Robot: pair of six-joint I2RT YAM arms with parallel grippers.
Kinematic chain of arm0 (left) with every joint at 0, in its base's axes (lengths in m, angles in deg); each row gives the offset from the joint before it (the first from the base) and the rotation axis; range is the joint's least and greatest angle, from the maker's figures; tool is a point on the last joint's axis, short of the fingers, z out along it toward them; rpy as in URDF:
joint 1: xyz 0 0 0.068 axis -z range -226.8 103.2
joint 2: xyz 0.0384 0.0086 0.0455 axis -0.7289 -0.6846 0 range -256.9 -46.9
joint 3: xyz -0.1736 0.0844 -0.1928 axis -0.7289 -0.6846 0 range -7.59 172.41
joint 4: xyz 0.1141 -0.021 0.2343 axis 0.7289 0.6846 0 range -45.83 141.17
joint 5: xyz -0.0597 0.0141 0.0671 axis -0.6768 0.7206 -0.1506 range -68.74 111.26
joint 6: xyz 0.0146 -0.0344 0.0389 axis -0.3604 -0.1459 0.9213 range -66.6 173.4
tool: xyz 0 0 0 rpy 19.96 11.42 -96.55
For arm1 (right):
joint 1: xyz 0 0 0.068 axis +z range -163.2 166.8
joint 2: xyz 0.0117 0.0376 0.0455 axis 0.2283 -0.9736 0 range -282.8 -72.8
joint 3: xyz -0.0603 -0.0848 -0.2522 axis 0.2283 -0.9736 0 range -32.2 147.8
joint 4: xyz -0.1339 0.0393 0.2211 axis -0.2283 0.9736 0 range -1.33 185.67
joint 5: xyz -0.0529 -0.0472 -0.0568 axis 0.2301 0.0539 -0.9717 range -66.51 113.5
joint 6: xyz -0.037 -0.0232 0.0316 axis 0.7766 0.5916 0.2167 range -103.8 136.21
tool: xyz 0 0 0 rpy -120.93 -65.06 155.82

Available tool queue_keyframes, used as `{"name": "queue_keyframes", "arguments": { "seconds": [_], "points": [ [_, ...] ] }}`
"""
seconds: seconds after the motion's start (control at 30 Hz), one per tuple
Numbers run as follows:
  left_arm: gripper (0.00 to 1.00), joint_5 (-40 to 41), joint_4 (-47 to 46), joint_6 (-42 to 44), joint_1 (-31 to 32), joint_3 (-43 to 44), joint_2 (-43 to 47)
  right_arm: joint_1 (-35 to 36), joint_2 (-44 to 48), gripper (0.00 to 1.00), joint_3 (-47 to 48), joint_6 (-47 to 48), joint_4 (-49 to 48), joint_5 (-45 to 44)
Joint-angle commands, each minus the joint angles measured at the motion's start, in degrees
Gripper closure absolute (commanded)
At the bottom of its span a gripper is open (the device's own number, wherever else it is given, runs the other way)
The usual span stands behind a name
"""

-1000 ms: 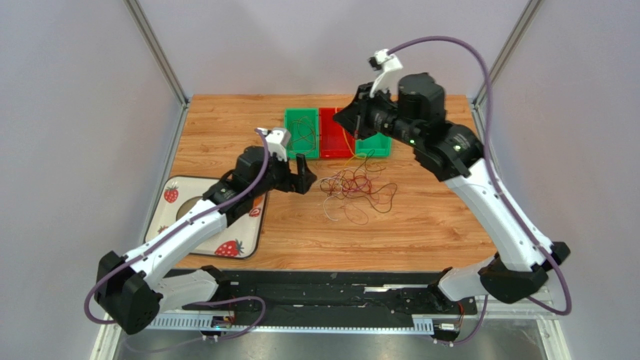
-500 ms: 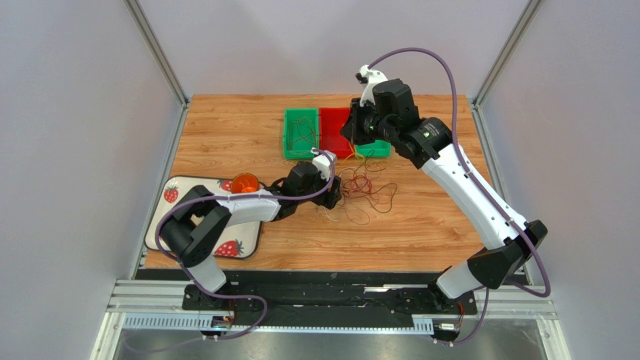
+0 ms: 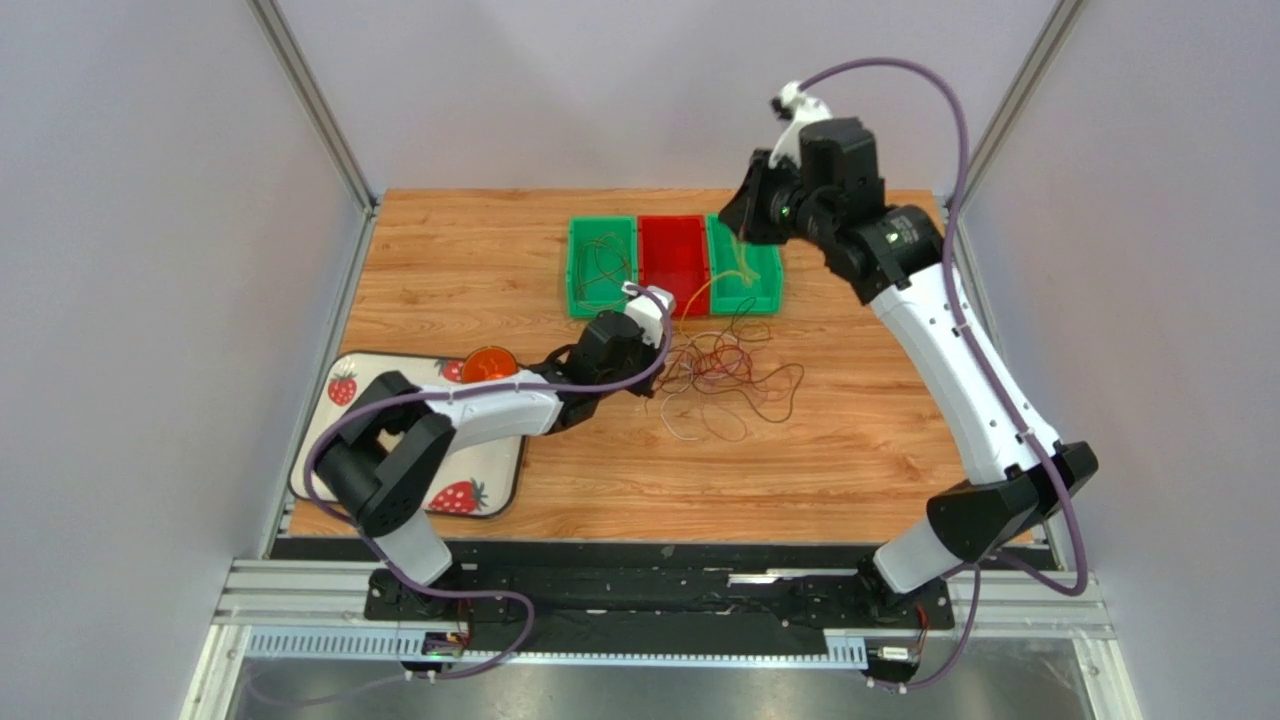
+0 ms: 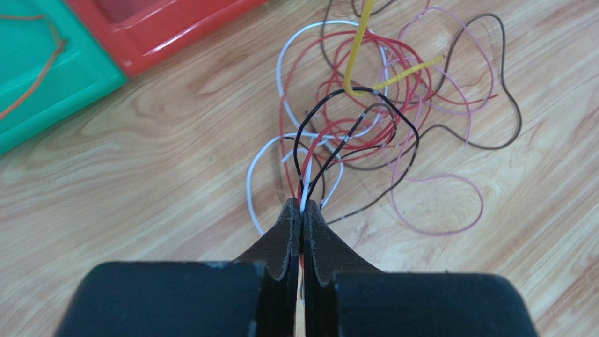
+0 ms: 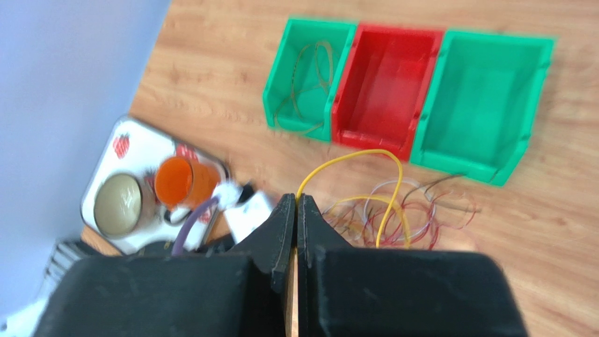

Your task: Untangle the cables

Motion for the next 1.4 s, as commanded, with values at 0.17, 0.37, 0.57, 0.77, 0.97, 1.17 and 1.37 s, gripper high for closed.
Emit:
{"name": "queue_keyframes", "arguments": {
  "seconds": [0.17, 0.37, 0.57, 0.77, 0.97, 1.17, 1.37],
  "points": [
    [1.00, 6.4, 6.0, -5.2, 0.3, -12.9, 16.4, -6.5, -11.3, 1.00, 35.1, -1.8, 2.0, 1.4],
    [1.00, 6.4, 4.8, -8.5, 0.6, -16.9, 15.1, -7.5, -14.1, 1.00, 42.3, 0.4, 1.2, -1.8],
    [1.00, 5.9, 4.5, -9.6, 1.5, -17.6, 13.4, -8.3, -10.4, 1.00, 34.3, -0.6, -4.9, 0.1],
    [1.00, 13.2, 27.8, -9.2, 2.5, -5.5, 19.4, -8.3, -12.1, 1.00, 21.9, -4.3, -9.5, 7.6],
    [1.00, 13.9, 40.3, -7.5, 2.6, 1.3, 27.4, -8.4, -21.0, 1.00, 21.5, -7.3, -11.2, 13.4],
    [1.00, 10.7, 41.1, -9.4, 2.5, 0.6, 29.0, -8.3, -30.8, 1.00, 24.4, -9.8, -12.1, 16.3],
    [1.00, 9.4, 40.4, -12.0, 2.5, -1.2, 30.2, -7.8, -37.4, 1.00, 26.2, -10.8, -12.9, 17.4]
  ]
}}
